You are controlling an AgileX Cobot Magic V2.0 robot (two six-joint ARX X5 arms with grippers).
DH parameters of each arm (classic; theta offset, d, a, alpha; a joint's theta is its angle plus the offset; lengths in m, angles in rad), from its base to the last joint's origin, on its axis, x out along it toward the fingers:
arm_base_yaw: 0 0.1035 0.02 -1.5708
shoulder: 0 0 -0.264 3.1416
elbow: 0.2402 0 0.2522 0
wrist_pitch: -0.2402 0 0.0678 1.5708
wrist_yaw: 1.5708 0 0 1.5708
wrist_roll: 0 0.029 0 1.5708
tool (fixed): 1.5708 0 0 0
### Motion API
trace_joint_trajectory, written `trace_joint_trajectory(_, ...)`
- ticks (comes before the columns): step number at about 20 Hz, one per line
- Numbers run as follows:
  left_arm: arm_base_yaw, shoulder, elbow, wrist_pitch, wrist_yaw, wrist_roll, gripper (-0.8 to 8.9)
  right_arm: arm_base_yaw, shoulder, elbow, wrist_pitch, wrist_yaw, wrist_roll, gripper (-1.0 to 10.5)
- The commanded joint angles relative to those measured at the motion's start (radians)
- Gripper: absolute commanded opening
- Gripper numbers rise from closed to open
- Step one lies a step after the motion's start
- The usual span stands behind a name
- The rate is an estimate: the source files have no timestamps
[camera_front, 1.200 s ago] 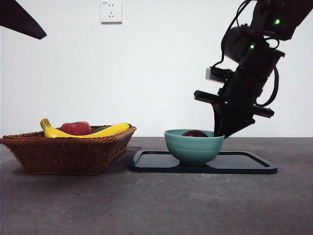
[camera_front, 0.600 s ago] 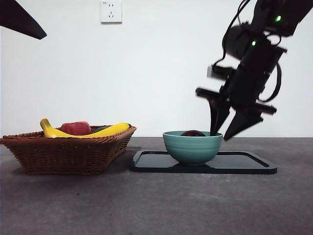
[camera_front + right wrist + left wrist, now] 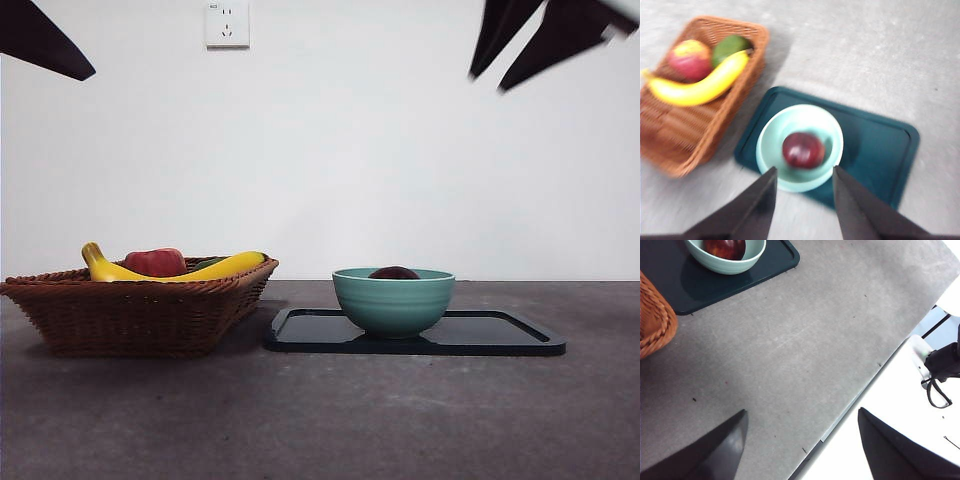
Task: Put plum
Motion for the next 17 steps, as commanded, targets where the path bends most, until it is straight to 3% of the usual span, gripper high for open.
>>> trace_joint_trajectory(1, -0.005, 0.005, 0.006, 0.012, 0.002, 0.006, 3.43, 0.005, -0.060, 0.005, -0.076, 0.000, -0.034, 1.8)
trace_joint_trajectory(9, -0.005, 0.005, 0.006, 0.013, 0.002, 0.006, 3.43, 0.039, -0.390, -0.286, -0.125, -0.011, -0.025, 1.8)
trace_joint_trajectory(15, -0.005, 0.005, 0.006, 0.019, 0.002, 0.005, 3.43, 0.072, -0.520, -0.460, -0.126, -0.160, 0.002, 1.8)
trace_joint_trajectory(17, -0.005, 0.005, 0.006, 0.019, 0.002, 0.005, 3.43, 0.078, -0.534, -0.475, -0.128, -0.169, 0.001, 1.8)
